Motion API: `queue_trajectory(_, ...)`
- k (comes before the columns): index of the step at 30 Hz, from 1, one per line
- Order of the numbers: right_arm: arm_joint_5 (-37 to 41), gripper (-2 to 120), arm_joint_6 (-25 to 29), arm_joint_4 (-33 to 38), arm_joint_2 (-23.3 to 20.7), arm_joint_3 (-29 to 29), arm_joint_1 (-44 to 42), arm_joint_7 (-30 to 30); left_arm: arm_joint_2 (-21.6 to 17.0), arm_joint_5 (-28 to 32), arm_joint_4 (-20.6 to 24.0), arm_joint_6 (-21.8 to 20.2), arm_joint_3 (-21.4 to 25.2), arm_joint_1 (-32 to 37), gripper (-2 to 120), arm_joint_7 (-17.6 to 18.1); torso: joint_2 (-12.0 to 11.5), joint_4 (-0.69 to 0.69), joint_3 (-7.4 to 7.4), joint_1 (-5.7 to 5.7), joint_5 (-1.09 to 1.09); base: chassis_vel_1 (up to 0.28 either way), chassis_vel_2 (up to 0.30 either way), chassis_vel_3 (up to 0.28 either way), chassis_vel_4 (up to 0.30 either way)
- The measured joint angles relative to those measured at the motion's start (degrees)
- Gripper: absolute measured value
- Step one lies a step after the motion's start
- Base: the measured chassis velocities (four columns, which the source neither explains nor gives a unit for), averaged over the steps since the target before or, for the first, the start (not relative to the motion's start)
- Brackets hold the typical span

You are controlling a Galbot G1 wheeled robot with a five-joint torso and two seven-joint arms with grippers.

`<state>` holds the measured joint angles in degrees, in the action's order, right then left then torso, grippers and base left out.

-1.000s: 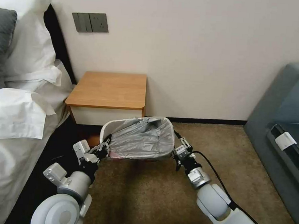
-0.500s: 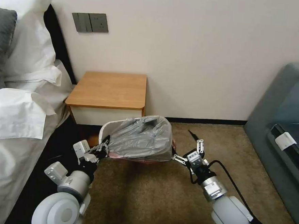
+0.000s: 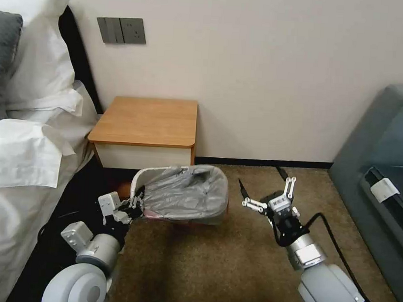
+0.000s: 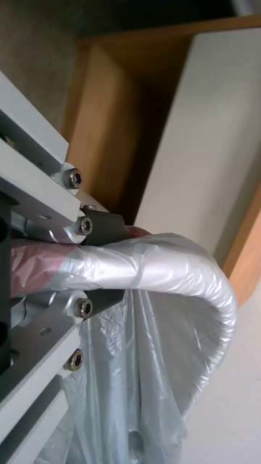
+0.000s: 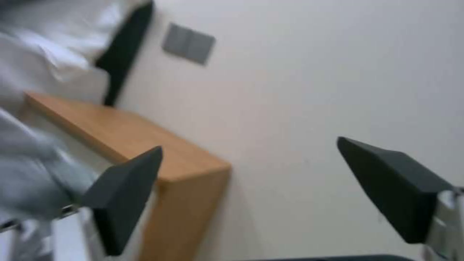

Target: Pick up the garbage bag from the table and place it over the trash can.

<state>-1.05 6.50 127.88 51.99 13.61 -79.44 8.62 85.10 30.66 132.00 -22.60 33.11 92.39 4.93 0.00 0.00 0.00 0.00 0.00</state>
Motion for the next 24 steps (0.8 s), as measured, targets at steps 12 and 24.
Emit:
queue_trajectory(12, 12.92, 43, -13.6, 4.95, -14.59, -12.5, 20.33, -10.03, -1.43, -15.12, 0.05, 3.2, -1.7, -0.02, 7, -1.62, 0.0, 0.0, 0.01, 0.0, 0.0, 0.0, 0.0, 0.0, 0.0)
queue_trajectory(24, 29.25, 2, -29.43, 1.84, -14.13, -27.74, 39.04, -11.5, -0.6, -18.47, -1.61, 3.81, -2.5, -0.62, 7, -2.14, 0.0, 0.01, 0.01, 0.0, 0.0, 0.0, 0.0, 0.0, 0.0)
